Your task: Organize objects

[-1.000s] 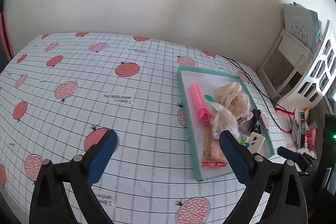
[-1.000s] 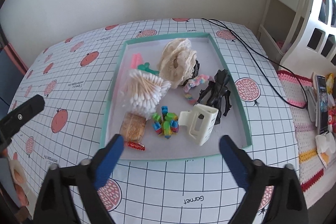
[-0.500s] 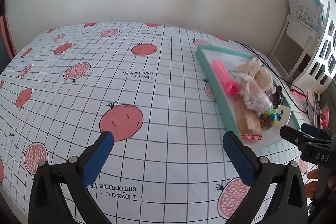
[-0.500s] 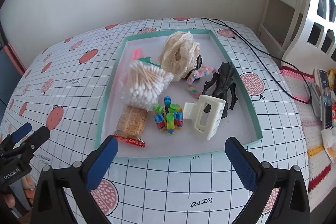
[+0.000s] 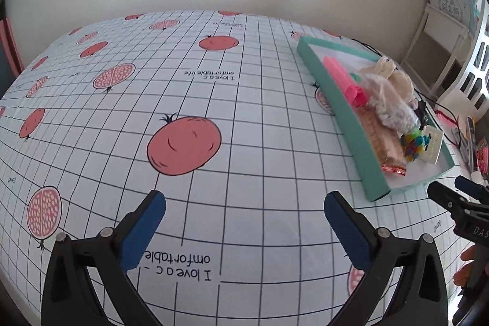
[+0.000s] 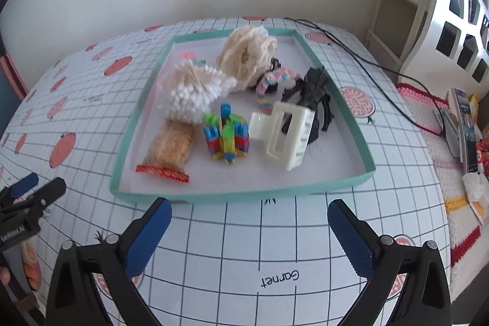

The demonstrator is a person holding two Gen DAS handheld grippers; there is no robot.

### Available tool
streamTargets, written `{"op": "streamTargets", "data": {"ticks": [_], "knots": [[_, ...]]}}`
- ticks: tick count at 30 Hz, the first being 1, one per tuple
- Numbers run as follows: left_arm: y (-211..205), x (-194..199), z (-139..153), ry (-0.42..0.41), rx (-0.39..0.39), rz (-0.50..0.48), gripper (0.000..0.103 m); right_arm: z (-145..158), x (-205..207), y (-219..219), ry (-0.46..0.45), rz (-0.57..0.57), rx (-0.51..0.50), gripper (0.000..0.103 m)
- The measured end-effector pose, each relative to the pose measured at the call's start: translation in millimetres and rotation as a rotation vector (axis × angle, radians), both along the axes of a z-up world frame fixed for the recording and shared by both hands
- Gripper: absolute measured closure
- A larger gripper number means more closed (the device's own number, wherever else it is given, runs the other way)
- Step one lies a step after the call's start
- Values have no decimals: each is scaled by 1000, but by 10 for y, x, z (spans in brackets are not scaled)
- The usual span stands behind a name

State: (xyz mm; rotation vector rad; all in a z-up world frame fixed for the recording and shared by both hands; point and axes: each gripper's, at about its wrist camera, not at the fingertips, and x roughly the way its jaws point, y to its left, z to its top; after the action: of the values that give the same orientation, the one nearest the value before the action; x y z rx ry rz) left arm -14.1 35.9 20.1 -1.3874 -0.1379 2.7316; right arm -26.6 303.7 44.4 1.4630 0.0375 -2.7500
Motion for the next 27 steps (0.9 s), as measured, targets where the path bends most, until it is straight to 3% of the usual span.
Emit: {"op": "streamTargets", "data": {"ticks": [16, 27], "knots": [[2, 40, -181, -33, -54, -17, 0, -301, 41, 4, -49, -7, -2, 0], [24, 38, -195, -32, -90, -6, 0, -329, 9, -20, -44, -3, 3, 0]]}}
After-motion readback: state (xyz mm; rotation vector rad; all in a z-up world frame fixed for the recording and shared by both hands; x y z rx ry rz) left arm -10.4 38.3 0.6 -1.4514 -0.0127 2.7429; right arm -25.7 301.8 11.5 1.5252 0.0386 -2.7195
